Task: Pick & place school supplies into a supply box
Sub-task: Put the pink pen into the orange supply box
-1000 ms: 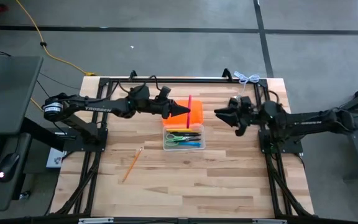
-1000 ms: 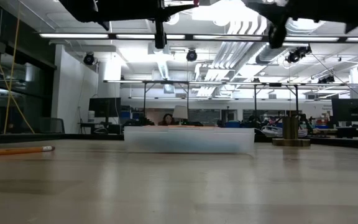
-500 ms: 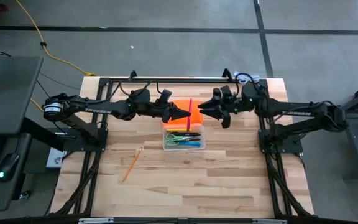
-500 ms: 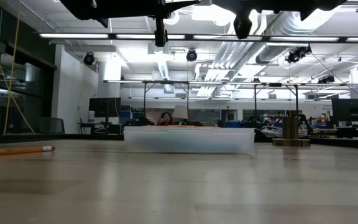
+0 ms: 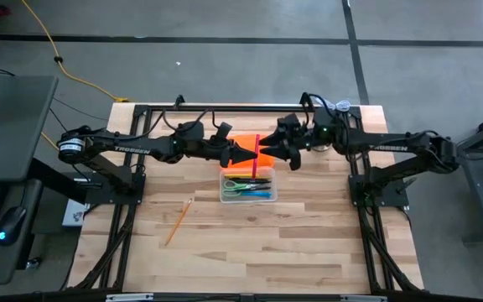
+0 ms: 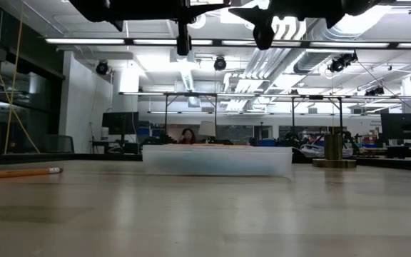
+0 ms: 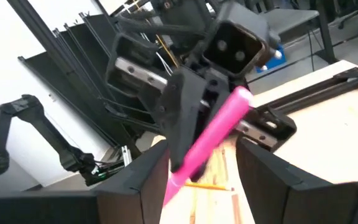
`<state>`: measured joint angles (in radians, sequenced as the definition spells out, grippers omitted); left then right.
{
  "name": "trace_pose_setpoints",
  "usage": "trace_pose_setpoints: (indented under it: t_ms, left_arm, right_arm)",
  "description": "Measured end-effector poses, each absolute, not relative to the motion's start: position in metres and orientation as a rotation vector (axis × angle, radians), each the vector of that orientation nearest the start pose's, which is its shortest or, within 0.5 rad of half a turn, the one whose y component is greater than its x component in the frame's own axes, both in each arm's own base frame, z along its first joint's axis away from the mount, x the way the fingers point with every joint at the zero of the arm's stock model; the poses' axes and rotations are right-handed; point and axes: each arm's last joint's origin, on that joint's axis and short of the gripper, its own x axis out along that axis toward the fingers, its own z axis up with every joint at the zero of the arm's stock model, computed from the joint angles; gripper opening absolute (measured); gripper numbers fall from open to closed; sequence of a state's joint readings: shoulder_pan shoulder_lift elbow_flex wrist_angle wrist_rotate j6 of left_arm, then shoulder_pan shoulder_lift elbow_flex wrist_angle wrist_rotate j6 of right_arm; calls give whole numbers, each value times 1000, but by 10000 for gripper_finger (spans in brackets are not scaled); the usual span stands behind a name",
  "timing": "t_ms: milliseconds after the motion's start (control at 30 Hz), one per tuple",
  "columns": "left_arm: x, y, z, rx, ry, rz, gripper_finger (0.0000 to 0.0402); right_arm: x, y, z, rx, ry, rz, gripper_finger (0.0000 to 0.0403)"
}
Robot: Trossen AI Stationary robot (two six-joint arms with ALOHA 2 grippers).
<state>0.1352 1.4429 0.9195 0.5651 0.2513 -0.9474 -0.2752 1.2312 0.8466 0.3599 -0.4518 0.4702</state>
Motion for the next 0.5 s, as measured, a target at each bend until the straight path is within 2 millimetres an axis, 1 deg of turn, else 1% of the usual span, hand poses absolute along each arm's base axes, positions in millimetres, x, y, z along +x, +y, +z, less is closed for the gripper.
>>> trace_pose_setpoints:
  t_ms: [200, 500]
  left_arm:
    - [322, 37, 297, -943, 30, -102, 33]
    - [322, 37, 297, -943, 28, -98, 39]
  right_arm:
    - [274, -64, 316, 476, 63, 174, 168]
    - [282, -66, 310, 483, 77, 178, 167]
